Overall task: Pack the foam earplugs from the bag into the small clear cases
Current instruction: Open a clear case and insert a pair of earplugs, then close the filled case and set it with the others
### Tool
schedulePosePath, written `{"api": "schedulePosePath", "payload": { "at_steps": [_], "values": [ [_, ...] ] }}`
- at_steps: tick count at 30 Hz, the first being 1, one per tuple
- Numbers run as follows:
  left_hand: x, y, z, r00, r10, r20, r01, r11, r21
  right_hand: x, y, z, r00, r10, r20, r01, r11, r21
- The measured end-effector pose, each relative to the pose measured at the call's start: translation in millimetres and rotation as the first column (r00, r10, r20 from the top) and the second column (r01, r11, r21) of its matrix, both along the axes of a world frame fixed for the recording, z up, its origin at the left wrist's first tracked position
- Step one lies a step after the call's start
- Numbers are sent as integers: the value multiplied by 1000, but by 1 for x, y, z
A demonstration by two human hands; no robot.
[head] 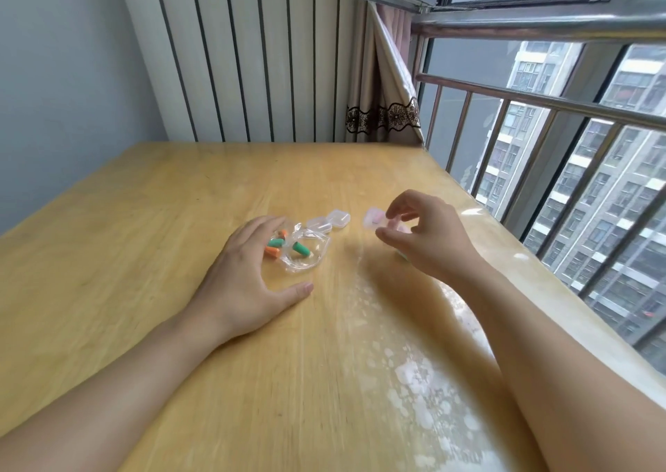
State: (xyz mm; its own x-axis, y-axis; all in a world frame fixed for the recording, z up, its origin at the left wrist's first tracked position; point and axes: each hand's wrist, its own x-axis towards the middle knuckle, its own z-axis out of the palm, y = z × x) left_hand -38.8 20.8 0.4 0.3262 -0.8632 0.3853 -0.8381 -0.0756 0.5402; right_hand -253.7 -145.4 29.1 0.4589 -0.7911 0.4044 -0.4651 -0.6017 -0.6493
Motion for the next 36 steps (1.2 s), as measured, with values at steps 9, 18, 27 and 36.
{"api": "schedulePosePath", "payload": {
  "at_steps": [9, 18, 27, 36],
  "values": [
    [8, -2, -7, 1000, 0, -29, 6, 983, 183, 7, 6, -9, 954, -9, -301, -12, 998, -69],
    [11, 0, -6, 992, 53, 111, -78, 971, 227, 40, 24, -22, 910, 41, -414, -190, 926, -326],
    [20, 2, 0, 987, 144, 73, -153, 980, 126, 90, 9, -9, 709, 32, -705, -353, 881, -316],
    [16, 4, 1, 996, 77, -46, -77, 997, -1, 64, 30, -9, 958, 126, -259, -199, 940, -278]
  ]
}}
